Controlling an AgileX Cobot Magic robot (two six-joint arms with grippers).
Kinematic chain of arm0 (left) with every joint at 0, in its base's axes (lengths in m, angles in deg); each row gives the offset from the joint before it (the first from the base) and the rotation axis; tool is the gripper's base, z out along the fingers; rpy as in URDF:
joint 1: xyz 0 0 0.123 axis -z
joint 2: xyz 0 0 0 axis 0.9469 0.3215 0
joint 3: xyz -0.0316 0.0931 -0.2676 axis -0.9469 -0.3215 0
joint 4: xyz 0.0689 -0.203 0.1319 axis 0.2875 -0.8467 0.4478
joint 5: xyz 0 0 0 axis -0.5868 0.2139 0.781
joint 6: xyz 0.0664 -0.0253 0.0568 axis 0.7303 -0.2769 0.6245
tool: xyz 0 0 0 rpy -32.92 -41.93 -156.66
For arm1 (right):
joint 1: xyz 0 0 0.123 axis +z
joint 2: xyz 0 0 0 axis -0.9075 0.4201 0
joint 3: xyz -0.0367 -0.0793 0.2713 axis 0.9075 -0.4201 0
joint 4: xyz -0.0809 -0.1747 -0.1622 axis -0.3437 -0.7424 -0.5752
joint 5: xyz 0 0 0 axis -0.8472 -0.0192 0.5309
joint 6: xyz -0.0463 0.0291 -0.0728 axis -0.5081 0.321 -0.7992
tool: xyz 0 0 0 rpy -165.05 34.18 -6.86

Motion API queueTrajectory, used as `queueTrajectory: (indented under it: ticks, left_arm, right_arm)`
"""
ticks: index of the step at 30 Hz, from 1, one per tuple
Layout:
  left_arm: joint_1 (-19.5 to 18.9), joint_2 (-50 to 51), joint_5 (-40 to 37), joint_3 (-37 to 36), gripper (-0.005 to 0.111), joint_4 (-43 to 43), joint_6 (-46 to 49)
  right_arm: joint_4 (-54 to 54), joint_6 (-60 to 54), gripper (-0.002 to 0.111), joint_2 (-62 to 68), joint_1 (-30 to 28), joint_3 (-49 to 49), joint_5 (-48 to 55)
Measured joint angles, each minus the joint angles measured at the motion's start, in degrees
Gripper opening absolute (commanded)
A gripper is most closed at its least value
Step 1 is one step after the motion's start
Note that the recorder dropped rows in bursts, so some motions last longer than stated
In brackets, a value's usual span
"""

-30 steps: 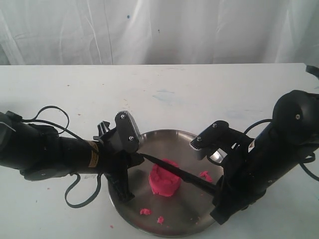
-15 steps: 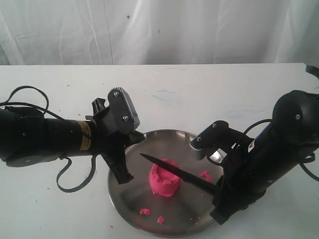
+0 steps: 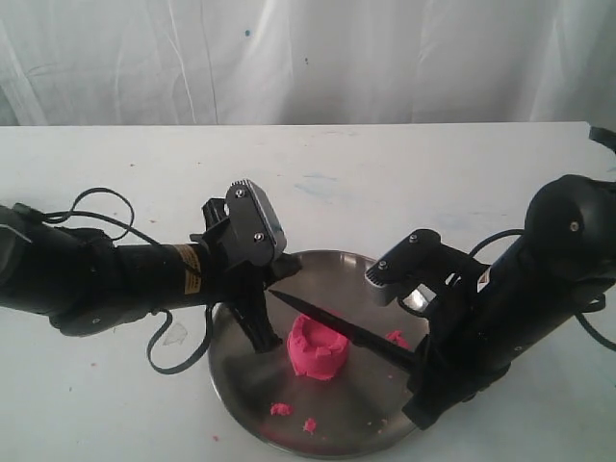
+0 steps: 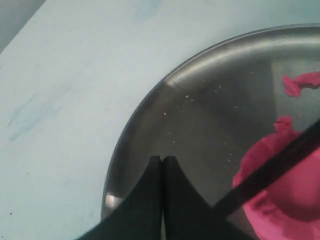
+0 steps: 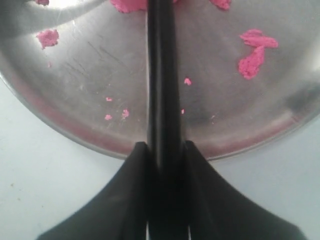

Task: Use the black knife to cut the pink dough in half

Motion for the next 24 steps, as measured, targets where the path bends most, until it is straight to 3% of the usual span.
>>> queueTrajectory:
  ticks: [6,19,24]
  left_arm:
    - [0.00,2.67,0.00,3.06,0.000,-1.54,-3.14]
    - [0.00,5.97,-4.12,3.54,0.000,-1.79,-3.41]
    - [0.00,5.97,-4.91,3.54,0.000,-2.25,-7.61]
  right_arm:
    - [0.00,0.00,0.000,0.00,0.00,0.00,0.37]
    - [1.87,0.00,0.000,3.15,0.00,0.00,0.37]
    - [1.96,-0.12,0.000,3.51,0.00,0.00,0.11]
